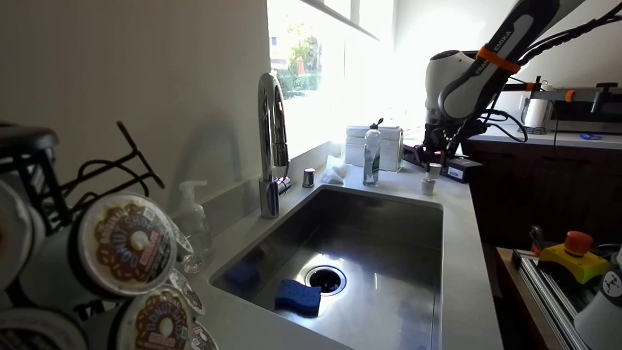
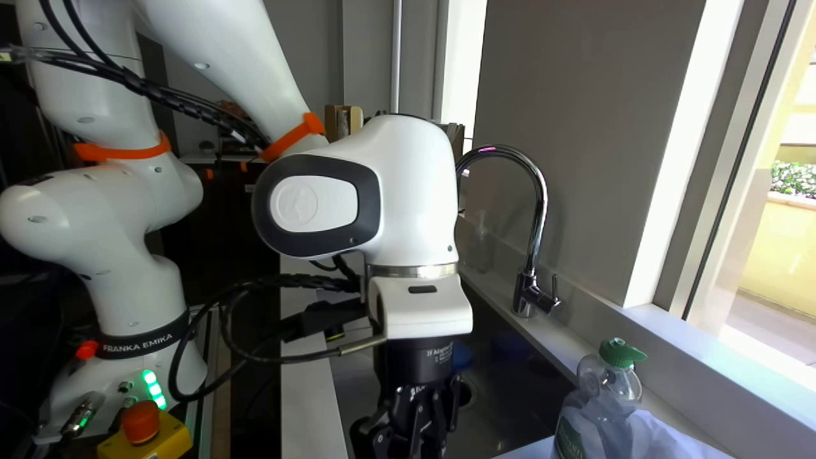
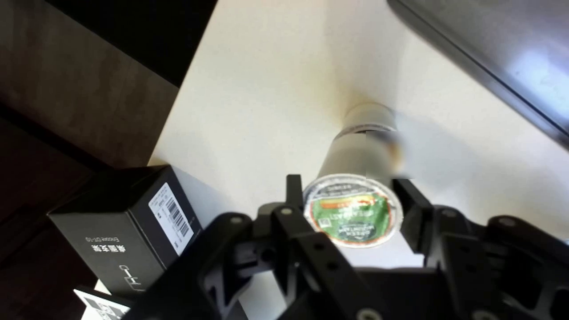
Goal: Put the white object on the rack on top of the other white object
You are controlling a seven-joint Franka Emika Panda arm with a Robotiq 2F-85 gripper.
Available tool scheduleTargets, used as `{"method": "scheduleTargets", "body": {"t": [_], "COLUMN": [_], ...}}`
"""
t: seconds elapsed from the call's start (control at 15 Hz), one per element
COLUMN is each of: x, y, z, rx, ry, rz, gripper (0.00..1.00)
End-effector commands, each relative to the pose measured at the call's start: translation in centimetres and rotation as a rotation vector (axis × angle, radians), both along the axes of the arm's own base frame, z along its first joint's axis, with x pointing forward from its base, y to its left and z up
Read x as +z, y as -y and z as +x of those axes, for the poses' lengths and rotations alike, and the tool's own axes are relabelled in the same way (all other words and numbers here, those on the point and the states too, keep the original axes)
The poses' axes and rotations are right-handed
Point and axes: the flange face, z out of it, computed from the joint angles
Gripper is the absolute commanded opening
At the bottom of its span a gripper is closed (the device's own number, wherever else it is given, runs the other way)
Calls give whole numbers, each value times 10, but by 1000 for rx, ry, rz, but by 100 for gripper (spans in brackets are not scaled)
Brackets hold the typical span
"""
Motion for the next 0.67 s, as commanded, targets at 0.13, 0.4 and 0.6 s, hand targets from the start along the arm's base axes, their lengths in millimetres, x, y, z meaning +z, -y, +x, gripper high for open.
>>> {"method": "scheduleTargets", "body": {"t": [0.13, 0.4, 0.6], "x": [-7, -8, -9], "y": [-1, 0, 1], "z": [3, 3, 3], "rx": [-6, -9, -10], "ry": [14, 15, 13], "rz": [-16, -16, -17], "gripper": [27, 27, 27]}}
